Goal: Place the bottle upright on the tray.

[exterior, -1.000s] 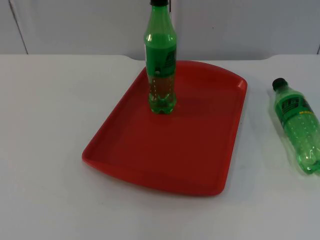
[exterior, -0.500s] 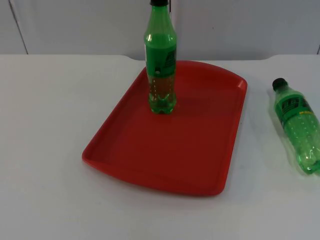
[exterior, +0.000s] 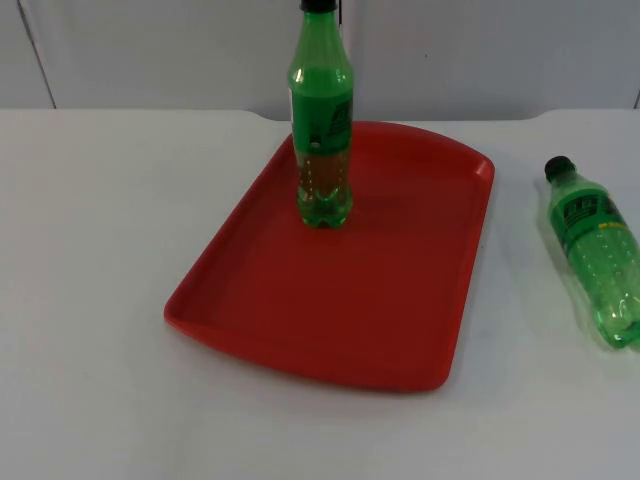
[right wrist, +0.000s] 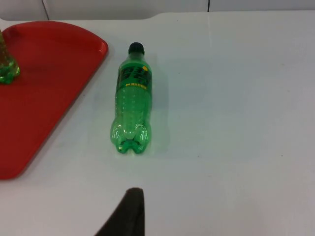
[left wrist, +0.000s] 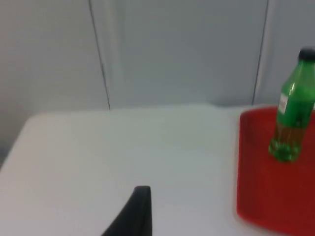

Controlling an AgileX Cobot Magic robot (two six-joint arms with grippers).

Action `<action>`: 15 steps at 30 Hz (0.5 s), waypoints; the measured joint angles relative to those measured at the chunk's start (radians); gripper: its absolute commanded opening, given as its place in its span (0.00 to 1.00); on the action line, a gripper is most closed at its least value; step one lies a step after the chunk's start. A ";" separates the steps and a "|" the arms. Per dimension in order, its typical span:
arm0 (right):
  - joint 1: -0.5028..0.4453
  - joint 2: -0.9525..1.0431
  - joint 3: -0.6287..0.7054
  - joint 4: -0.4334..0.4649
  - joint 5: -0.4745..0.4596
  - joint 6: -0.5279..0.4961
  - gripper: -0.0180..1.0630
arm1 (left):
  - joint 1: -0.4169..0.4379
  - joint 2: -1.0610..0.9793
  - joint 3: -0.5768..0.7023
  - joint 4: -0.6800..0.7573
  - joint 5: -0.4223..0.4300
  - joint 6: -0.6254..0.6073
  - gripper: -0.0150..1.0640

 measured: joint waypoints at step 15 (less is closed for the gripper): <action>0.000 0.000 0.000 0.000 0.000 0.000 0.99 | 0.000 0.000 0.033 0.093 0.125 -0.123 0.99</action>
